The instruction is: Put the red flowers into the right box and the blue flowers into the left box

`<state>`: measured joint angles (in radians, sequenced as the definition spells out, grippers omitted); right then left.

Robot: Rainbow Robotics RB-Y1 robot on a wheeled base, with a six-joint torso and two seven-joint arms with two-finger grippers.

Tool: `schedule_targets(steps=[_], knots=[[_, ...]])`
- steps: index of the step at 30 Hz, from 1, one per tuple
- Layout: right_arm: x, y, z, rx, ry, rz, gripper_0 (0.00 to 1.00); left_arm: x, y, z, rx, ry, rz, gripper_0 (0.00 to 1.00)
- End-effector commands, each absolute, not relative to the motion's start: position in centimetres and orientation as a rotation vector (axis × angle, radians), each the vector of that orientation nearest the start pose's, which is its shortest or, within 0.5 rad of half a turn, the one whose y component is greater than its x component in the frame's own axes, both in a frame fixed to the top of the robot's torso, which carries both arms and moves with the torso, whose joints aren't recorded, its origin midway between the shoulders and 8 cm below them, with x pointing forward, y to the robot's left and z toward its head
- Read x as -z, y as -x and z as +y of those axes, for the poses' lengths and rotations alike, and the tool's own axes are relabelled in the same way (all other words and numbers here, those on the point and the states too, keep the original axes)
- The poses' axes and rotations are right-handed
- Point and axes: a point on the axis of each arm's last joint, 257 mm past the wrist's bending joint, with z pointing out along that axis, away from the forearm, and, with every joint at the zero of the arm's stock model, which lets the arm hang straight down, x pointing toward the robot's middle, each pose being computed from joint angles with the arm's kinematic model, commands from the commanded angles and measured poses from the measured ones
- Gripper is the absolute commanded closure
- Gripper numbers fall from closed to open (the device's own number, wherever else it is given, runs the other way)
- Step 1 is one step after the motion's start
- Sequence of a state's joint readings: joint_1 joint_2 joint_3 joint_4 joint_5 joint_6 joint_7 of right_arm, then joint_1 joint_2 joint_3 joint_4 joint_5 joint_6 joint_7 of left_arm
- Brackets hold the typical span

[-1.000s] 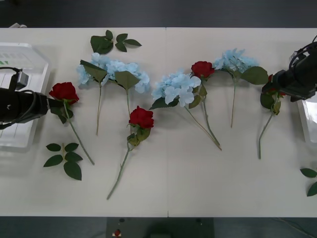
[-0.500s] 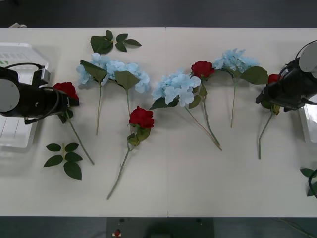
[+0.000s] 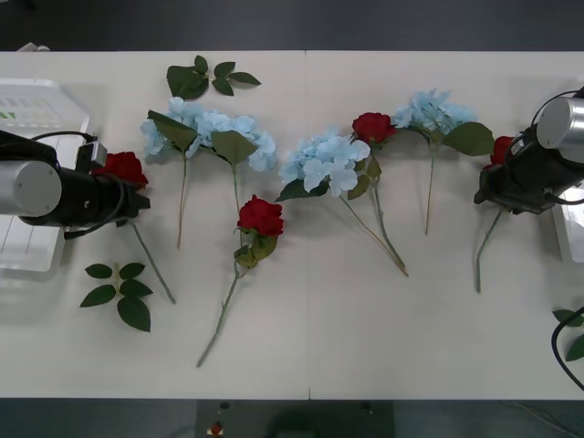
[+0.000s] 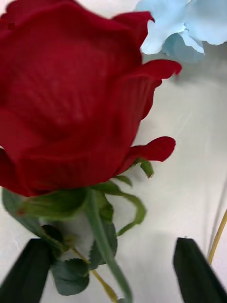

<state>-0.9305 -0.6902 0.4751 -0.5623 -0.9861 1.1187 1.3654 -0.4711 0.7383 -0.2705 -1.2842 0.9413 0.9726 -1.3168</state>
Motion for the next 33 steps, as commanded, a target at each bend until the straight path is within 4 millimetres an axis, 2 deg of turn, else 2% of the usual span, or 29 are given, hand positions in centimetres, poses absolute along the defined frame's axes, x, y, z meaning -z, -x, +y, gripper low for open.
schedule_targets(steps=[1, 9, 12, 14, 17, 22, 23, 24, 27, 29, 30, 33], knots=[[28.7, -58.4, -38.2, -0.069, -0.323, 2.732, 1.0, 28.6, -56.1, 32.0, 0.319, 0.173, 2.478, 1.0], [28.7, -58.8, -37.9, -0.068, -0.31, 2.72, 1.0, 28.6, -56.0, 31.8, 0.337, 0.181, 2.48, 1.0], [28.0, -59.2, -37.8, -0.067, -0.301, 2.713, 1.0, 28.4, -56.0, 31.6, 0.36, 0.19, 2.478, 1.0], [26.8, -59.7, -37.9, -0.06, -0.289, 2.704, 1.0, 27.7, -55.9, 31.3, 0.403, 0.201, 2.474, 1.0], [24.1, -60.0, -38.3, -0.047, -0.272, 2.71, 1.0, 25.7, -55.4, 30.4, 0.521, 0.22, 2.466, 1.0], [18.4, -60.5, -39.9, 0.017, -0.235, 2.707, 1.0, 20.1, -54.0, 29.1, 0.729, 0.203, 2.445, 1.0], [16.9, -60.6, -41.0, 0.068, -0.207, 2.702, 1.0, 18.6, -53.7, 28.9, 0.762, 0.174, 2.434, 1.0], [15.9, -60.8, -41.6, 0.099, -0.183, 2.693, 1.0, 17.9, -53.5, 28.7, 0.782, 0.158, 2.429, 1.0], [11.9, -60.3, -47.1, 0.37, -0.022, 2.673, 1.0, 13.6, -52.5, 27.2, 0.892, 0.042, 2.37, 1.0], [10.5, -60.0, -49.6, 0.491, 0.035, 2.657, 1.0, 11.8, -51.8, 26.6, 0.942, -0.015, 2.338, 1.0], [9.8, -59.6, -51.5, 0.569, 0.054, 2.646, 1.0, 10.5, -51.4, 26.4, 0.972, -0.051, 2.306, 1.0], [8.9, -58.9, -55.5, 0.73, 0.081, 2.613, 1.0, 8.2, -50.3, 25.5, 1.035, -0.152, 2.219, 1.0]])
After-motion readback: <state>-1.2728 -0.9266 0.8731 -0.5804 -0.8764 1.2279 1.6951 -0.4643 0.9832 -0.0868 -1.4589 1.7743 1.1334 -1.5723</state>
